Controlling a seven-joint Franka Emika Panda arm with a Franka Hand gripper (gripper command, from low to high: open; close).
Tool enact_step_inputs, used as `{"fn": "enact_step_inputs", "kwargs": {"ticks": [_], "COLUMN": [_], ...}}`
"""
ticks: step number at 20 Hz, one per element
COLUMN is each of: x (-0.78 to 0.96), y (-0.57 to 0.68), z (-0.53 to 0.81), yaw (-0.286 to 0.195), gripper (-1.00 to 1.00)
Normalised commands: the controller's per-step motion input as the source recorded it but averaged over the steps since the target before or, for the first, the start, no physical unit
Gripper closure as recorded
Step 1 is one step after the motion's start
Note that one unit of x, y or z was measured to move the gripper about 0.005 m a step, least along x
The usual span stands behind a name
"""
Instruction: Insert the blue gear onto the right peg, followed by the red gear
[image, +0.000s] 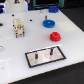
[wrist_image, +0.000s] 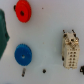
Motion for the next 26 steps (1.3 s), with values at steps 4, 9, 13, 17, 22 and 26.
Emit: {"fn": "enact_step_inputs", "kwargs": {"ticks": [4,9,13,17,22,26], "x": [-0.77,-0.80,-0.74,-0.61,-0.50,-0.42], "y": [0.44,0.38,0.38,0.40,0.40,0.45], "z": [-0.17,-0.19,-0.29,-0.38,-0.46,-0.49], "yaw": [0.000,0.000,0.000,0.000,0.000,0.000], "gripper": [-1.00,-1.00,-1.00,-1.00,-1.00,-1.00]}}
